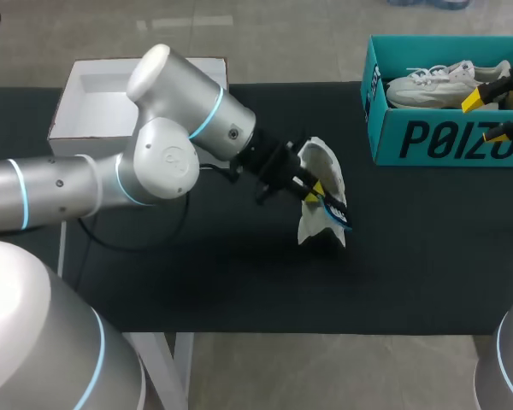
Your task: Take the shoe out of the shoebox, open the shoe tongue, remove and reinsert the insole, then place the shoe into the shoebox
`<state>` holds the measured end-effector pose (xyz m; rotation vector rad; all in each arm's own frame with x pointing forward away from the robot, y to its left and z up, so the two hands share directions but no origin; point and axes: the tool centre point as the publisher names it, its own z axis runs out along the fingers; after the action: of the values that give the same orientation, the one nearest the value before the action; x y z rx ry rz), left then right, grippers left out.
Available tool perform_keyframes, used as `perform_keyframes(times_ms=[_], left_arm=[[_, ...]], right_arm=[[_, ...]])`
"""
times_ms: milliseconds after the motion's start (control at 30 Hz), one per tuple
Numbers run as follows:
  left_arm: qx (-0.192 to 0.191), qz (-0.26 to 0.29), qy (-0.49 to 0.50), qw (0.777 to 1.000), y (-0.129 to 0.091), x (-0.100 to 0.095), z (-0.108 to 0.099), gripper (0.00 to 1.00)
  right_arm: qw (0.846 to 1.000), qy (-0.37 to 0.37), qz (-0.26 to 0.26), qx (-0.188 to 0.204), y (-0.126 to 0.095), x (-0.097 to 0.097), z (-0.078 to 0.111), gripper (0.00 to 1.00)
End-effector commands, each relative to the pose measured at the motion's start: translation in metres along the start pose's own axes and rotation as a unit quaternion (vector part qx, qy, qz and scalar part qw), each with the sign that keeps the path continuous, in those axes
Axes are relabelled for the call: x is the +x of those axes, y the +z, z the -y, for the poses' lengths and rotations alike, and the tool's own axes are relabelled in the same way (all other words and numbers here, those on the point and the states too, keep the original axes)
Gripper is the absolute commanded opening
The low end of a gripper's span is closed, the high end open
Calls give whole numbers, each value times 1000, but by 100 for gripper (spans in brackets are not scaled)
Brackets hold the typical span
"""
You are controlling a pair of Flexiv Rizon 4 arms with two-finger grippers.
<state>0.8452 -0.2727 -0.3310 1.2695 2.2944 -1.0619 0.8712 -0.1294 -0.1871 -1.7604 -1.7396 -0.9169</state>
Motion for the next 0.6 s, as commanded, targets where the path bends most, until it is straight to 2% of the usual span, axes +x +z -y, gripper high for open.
perform_keyframes(times_ms=[33, 300, 567, 600], left_arm=[[-11, -16, -1, 1000, 8, -4, -12, 0], [-31, -18, -18, 999, 7, -5, -35, 0], [-33, -6, -26, 999, -2, -4, -31, 0], [-34, -5, -25, 999, -3, -4, -29, 22]], right_arm=[[1000, 1, 1, 0, 0, 0, 0, 100], [1000, 1, 1, 0, 0, 0, 0, 100], [1000, 1, 1, 0, 0, 0, 0, 100], [1000, 1, 1, 0, 0, 0, 0, 100]])
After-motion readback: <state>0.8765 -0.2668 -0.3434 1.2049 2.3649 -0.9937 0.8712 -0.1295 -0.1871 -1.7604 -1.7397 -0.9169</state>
